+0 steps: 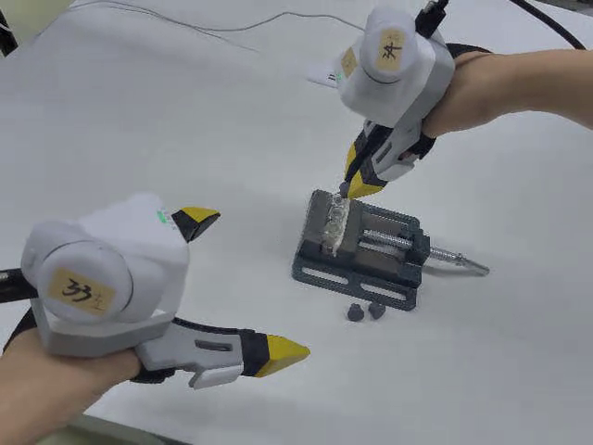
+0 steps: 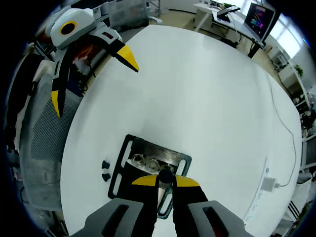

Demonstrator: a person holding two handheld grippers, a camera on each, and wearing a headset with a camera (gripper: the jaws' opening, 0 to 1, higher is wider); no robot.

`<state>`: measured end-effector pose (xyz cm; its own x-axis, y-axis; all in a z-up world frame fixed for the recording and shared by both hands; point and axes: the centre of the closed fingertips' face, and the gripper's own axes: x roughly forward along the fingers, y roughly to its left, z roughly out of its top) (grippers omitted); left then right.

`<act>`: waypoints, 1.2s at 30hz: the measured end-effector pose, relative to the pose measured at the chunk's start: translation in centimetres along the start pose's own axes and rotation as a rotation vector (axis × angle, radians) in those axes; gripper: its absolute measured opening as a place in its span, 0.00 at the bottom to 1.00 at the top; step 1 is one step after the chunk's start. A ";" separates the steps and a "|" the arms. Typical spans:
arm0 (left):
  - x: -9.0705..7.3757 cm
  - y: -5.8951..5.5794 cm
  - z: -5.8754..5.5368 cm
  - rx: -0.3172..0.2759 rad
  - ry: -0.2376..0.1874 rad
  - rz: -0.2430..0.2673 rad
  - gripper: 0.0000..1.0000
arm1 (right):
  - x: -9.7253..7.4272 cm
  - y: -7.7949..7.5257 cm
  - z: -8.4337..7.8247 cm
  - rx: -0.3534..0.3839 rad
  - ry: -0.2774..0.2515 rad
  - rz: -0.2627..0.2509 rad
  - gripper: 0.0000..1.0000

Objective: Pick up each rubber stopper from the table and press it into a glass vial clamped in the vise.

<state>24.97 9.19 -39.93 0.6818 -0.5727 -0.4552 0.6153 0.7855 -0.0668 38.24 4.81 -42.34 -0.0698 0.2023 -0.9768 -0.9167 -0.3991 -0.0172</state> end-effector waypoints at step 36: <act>0.6 -1.1 -0.6 -0.014 0.015 -0.020 0.97 | 0.5 0.4 -0.5 0.078 0.022 0.012 0.05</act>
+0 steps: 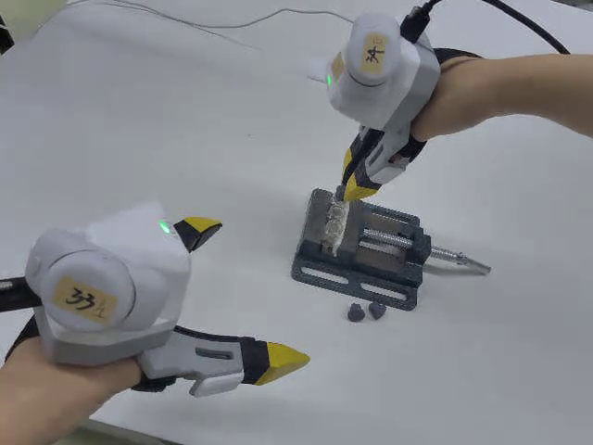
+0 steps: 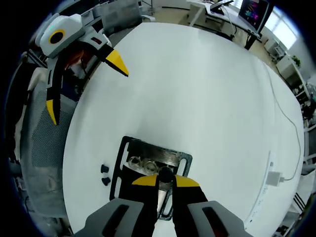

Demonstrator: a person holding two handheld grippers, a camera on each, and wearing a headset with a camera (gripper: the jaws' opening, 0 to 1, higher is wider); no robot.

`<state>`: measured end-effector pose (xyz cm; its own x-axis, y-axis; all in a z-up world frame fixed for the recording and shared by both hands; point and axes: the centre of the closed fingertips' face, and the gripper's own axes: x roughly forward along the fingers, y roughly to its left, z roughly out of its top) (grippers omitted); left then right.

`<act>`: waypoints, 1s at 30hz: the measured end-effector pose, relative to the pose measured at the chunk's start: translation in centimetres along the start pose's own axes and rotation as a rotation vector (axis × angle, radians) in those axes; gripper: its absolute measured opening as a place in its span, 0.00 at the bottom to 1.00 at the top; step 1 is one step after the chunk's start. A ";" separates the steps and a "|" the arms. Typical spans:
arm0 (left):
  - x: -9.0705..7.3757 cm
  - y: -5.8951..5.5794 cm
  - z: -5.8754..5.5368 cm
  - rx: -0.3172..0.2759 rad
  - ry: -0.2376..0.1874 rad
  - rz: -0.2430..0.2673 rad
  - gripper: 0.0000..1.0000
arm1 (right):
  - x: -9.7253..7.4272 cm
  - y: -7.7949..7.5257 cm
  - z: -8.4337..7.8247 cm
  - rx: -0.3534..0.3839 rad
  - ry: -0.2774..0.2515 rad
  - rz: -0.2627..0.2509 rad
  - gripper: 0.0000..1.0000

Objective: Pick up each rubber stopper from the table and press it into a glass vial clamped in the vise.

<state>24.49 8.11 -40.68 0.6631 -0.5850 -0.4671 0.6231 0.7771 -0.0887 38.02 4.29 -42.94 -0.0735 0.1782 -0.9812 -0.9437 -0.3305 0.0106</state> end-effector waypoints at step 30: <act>0.4 -0.4 0.0 0.003 -0.006 -0.017 0.96 | 0.3 -0.3 0.2 0.128 0.090 -0.020 0.06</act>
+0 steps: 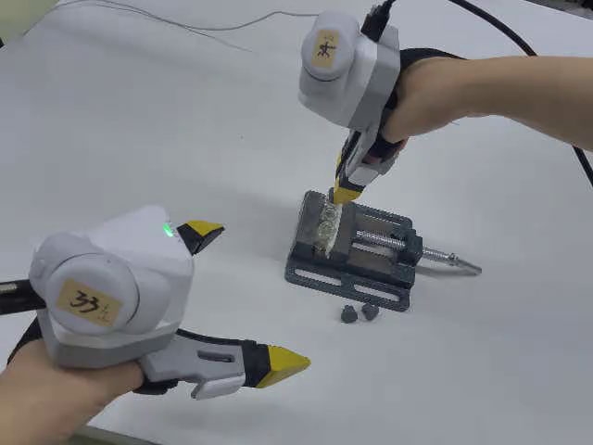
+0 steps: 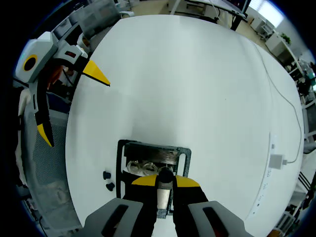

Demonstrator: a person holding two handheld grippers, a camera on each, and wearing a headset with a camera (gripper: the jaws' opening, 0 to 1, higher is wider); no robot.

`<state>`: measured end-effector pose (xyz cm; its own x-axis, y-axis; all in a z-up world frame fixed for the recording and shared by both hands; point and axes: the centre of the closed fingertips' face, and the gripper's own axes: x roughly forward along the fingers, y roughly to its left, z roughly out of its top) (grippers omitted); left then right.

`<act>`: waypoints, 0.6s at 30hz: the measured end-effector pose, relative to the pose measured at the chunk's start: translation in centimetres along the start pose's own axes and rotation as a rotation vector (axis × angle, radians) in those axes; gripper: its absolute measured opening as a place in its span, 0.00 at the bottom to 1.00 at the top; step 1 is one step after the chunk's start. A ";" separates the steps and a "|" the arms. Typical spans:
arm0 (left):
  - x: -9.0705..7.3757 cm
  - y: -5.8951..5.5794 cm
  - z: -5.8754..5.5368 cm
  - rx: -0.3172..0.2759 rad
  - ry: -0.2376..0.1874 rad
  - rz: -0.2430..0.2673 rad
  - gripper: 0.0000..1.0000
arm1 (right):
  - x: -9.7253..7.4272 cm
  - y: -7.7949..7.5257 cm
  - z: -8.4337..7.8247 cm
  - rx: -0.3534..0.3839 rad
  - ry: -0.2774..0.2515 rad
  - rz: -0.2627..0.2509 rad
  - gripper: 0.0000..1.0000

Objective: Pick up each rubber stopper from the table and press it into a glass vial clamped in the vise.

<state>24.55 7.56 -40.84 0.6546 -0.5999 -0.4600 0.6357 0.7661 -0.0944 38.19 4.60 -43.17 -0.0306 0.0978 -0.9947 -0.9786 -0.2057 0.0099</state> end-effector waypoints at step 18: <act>-0.1 0.0 -0.4 -0.012 0.006 0.002 0.95 | -0.3 0.7 0.0 -0.032 -0.046 0.009 0.20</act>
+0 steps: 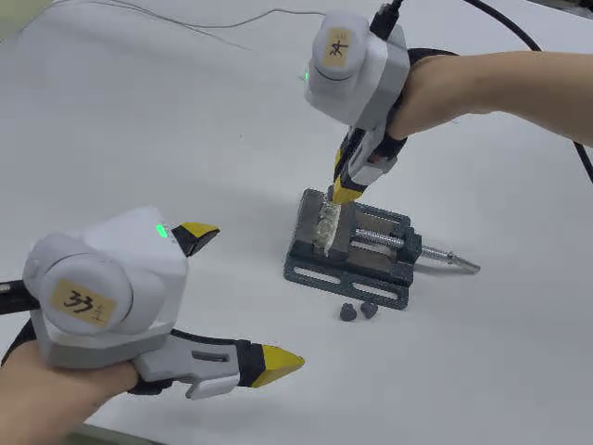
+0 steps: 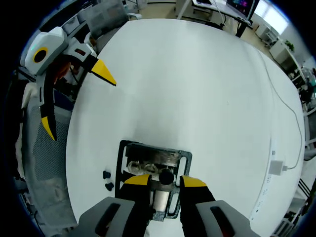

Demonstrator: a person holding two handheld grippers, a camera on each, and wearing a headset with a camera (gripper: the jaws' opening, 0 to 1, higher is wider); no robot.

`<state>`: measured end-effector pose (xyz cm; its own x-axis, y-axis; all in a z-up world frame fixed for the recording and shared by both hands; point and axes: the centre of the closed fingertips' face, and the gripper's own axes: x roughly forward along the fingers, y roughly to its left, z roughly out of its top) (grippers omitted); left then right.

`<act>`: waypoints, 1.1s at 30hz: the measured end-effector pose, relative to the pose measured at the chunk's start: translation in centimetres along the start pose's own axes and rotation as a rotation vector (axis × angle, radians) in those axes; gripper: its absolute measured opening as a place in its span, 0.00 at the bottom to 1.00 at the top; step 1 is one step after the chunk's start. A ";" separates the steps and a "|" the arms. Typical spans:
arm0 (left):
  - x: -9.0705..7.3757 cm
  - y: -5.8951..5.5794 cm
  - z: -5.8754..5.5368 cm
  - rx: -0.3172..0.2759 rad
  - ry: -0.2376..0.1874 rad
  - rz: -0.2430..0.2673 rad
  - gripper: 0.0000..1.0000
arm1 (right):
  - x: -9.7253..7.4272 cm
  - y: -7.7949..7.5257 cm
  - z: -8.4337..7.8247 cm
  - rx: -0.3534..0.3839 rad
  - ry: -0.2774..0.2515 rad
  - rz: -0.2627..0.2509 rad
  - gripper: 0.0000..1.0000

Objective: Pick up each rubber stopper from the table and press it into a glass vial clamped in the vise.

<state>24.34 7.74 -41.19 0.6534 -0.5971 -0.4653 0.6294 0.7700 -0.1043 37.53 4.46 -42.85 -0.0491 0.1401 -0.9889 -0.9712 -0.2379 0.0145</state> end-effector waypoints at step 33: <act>0.0 0.5 -0.6 -0.019 0.013 0.004 0.94 | -0.6 0.4 0.3 -0.013 -0.078 0.071 0.00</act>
<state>24.44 8.26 -41.75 0.6504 -0.5914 -0.4767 0.6187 0.7765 -0.1192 37.14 4.58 -42.23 -0.1358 0.1969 -0.9710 -0.9616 -0.2620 0.0813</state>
